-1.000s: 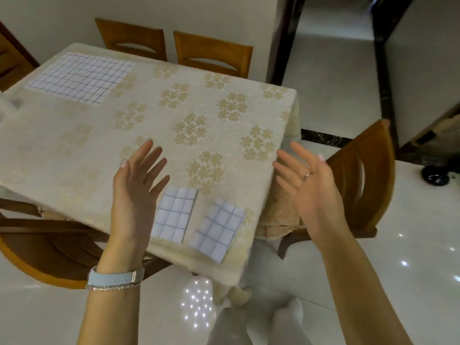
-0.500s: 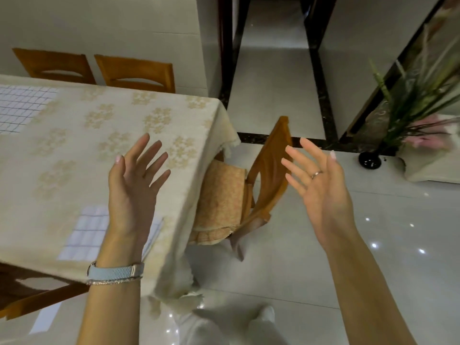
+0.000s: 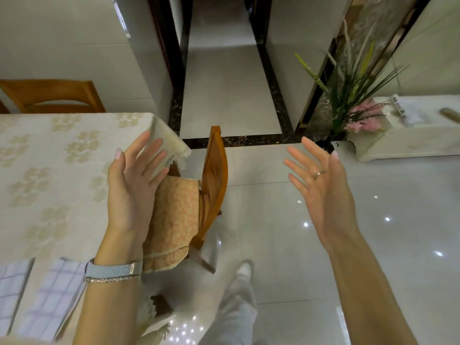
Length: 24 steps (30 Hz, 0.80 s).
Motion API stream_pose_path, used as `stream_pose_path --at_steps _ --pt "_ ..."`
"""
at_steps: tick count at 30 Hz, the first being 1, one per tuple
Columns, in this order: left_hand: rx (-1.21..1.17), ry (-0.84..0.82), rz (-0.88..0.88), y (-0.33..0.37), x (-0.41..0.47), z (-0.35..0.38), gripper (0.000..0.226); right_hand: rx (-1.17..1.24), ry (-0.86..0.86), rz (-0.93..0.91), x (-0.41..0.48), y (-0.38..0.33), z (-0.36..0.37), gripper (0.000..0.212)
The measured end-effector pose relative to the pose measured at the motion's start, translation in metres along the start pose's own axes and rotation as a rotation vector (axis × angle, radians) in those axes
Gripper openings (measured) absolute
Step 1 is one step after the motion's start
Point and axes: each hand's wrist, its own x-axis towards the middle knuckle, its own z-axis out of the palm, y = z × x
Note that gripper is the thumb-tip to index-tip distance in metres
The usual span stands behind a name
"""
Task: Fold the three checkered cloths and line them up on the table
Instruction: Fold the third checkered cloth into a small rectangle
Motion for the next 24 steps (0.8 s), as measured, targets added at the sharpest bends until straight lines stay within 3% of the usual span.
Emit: stream_pose_path --at_steps 17,24 --pt "-0.006 0.039 0.056 -0.020 0.209 0.086 0.054 -0.002 -0.041 -0.023 0.238 -0.037 -0.024 0.049" --pt "0.001 0.128 0.064 -0.030 0.273 0.100 0.052 0.032 -0.112 0.003 0.331 -0.042 -0.019 0.047"
